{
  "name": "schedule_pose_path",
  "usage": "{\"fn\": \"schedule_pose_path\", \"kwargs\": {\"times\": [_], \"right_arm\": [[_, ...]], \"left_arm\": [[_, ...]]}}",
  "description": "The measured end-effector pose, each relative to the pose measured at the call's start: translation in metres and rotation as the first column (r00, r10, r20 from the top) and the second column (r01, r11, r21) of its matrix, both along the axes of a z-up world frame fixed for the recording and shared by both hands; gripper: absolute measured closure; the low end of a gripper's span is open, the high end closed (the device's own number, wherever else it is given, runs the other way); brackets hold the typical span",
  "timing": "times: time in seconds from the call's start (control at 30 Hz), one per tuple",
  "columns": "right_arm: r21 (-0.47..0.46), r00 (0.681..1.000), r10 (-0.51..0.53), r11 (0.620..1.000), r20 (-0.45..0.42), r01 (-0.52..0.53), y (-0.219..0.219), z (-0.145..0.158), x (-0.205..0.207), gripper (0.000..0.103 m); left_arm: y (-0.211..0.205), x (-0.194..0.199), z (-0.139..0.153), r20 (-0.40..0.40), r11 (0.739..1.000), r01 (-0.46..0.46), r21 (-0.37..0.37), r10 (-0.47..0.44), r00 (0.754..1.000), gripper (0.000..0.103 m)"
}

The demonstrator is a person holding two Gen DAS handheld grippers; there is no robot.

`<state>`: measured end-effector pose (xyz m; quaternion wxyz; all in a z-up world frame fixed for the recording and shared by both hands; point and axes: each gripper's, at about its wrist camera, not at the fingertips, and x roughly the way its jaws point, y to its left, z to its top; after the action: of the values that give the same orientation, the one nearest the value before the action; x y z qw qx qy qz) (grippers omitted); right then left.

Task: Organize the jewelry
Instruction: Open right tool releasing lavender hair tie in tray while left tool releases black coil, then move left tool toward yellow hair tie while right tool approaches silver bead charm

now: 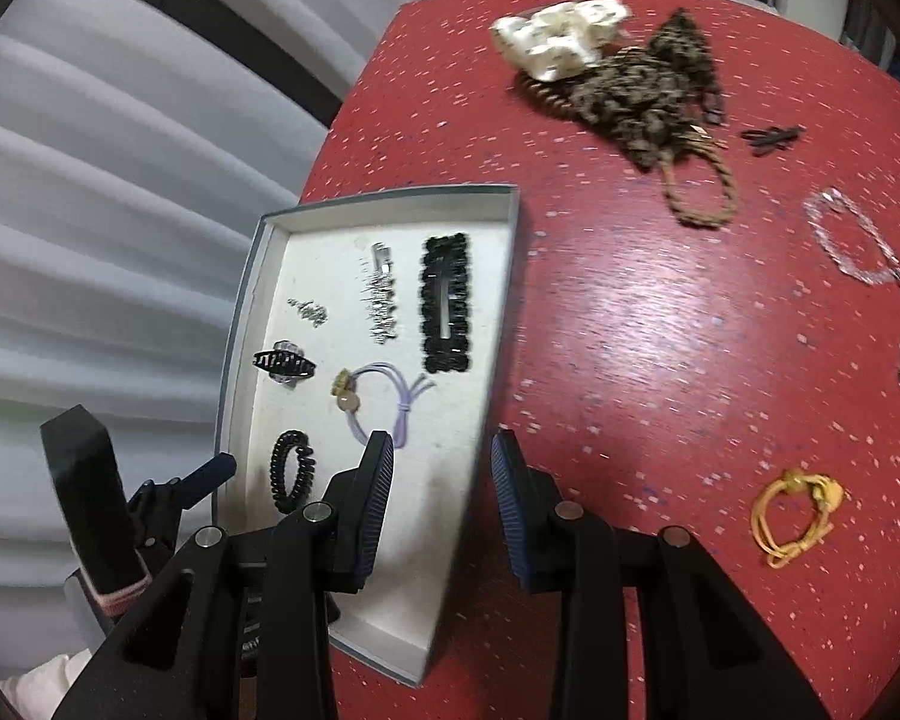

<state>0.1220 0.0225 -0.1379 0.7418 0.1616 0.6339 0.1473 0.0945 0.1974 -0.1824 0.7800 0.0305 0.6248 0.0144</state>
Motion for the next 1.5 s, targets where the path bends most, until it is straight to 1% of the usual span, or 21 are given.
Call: {"fn": "schedule_pose_path", "kwargs": {"times": [0.1,0.17,0.23,0.27,0.3,0.37,0.4,0.43,0.53,0.57,0.73,0.83,0.97,1.13,1.27,1.5], "right_arm": [[-0.003,1.0,-0.028,1.0,0.004,0.028,-0.016,0.002,-0.008,0.064],[-0.008,0.999,-0.053,0.999,0.008,0.053,-0.032,0.003,-0.014,0.058],[-0.016,0.997,-0.081,0.997,0.012,0.081,-0.05,0.006,-0.021,0.049],[-0.022,0.996,-0.093,0.995,0.013,0.094,-0.057,0.004,-0.024,0.048],[-0.031,0.995,-0.103,0.994,0.013,0.104,-0.06,0.001,-0.025,0.048],[-0.053,0.992,-0.126,0.99,0.014,0.127,-0.08,0.002,-0.032,0.048],[-0.068,0.99,-0.139,0.988,0.015,0.139,-0.092,0.001,-0.035,0.048],[-0.083,0.989,-0.149,0.985,0.014,0.15,-0.096,-0.004,-0.037,0.048],[-0.12,0.979,-0.201,0.972,0.006,0.201,-0.131,-0.011,-0.046,0.048],[-0.129,0.976,-0.22,0.967,0.004,0.218,-0.14,-0.014,-0.047,0.048],[-0.166,0.951,-0.308,0.938,0.004,0.305,-0.193,-0.021,-0.053,0.048],[-0.177,0.942,-0.336,0.926,0.006,0.332,-0.215,-0.024,-0.052,0.048],[-0.187,0.937,-0.35,0.92,0.01,0.345,-0.234,-0.028,-0.045,0.048],[-0.189,0.943,-0.333,0.925,0.02,0.331,-0.244,-0.034,-0.028,0.048],[-0.186,0.95,-0.311,0.932,0.027,0.311,-0.246,-0.042,-0.012,0.048],[-0.196,0.963,-0.267,0.943,0.032,0.268,-0.239,-0.06,0.012,0.048]], "left_arm": [[-0.011,-0.001,0.006,0.01,1.0,0.016,0.016,-0.016,1.0,0.0],[-0.018,-0.001,0.011,0.017,0.999,0.024,0.026,-0.025,1.0,0.0],[-0.02,-0.002,0.017,0.024,0.999,0.031,0.03,-0.032,0.999,0.0],[-0.025,-0.001,0.02,0.03,0.999,0.036,0.033,-0.037,0.999,0.0],[-0.026,0.0,0.022,0.036,0.999,0.039,0.033,-0.04,0.999,0.0],[-0.031,0.001,0.029,0.048,0.998,0.049,0.031,-0.05,0.998,0.0],[-0.027,-0.001,0.031,0.052,0.998,0.055,0.027,-0.056,0.997,0.0],[-0.032,0.001,0.033,0.057,0.998,0.066,0.021,-0.067,0.996,0.0],[-0.048,-0.001,0.041,0.062,0.995,0.102,-0.007,-0.102,0.993,0.0],[-0.058,0.001,0.043,0.059,0.992,0.125,-0.028,-0.124,0.991,0.0],[-0.1,-0.004,0.057,0.075,0.979,0.193,-0.064,-0.189,0.979,0.0],[-0.132,-0.007,0.058,0.077,0.968,0.238,-0.081,-0.231,0.97,0.0],[-0.166,-0.009,0.051,0.061,0.955,0.281,-0.097,-0.276,0.959,0.0],[-0.202,-0.012,0.031,0.039,0.94,0.323,-0.106,-0.32,0.946,0.0],[-0.221,-0.011,0.014,0.026,0.934,0.34,-0.112,-0.339,0.94,0.0],[-0.244,-0.01,-0.01,0.026,0.925,0.369,-0.088,-0.369,0.929,0.0]]}}
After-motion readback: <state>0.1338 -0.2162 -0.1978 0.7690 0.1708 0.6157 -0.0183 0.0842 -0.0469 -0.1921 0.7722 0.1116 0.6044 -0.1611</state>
